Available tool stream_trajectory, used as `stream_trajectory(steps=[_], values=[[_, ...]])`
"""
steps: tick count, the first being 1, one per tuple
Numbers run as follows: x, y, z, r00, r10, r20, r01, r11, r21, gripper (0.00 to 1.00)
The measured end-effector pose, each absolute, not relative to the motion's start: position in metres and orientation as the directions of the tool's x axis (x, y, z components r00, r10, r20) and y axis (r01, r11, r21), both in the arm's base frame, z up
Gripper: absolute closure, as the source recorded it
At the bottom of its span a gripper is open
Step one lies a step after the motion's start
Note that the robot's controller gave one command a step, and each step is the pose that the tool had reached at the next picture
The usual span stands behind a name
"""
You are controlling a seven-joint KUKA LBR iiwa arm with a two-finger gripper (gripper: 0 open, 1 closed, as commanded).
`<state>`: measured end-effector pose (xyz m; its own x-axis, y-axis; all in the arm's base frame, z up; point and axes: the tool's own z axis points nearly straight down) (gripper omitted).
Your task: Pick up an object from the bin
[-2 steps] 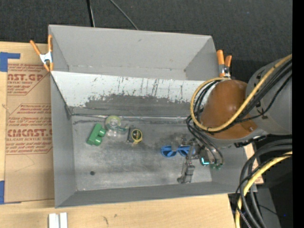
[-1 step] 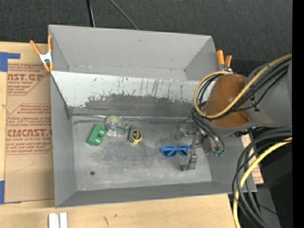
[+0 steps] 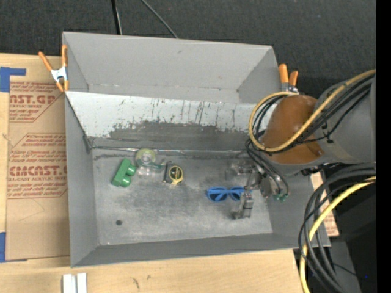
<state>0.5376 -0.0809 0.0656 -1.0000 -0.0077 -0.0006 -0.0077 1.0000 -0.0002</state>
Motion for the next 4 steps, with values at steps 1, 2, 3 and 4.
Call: stream_trajectory(steps=[1, 2, 3, 4], values=[[0.5378, -0.0803, 0.0653, -1.000, -0.008, -0.001, -0.008, 1.000, 0.000, 0.00], [0.5380, -0.0800, 0.0651, -1.000, -0.008, -0.001, -0.008, 1.000, 0.000, 0.00], [0.5382, -0.0798, 0.0650, -1.000, -0.009, -0.001, -0.009, 1.000, -0.001, 0.00], [0.5383, -0.0798, 0.0653, -1.000, -0.009, -0.001, -0.009, 1.000, -0.001, 1.00]])
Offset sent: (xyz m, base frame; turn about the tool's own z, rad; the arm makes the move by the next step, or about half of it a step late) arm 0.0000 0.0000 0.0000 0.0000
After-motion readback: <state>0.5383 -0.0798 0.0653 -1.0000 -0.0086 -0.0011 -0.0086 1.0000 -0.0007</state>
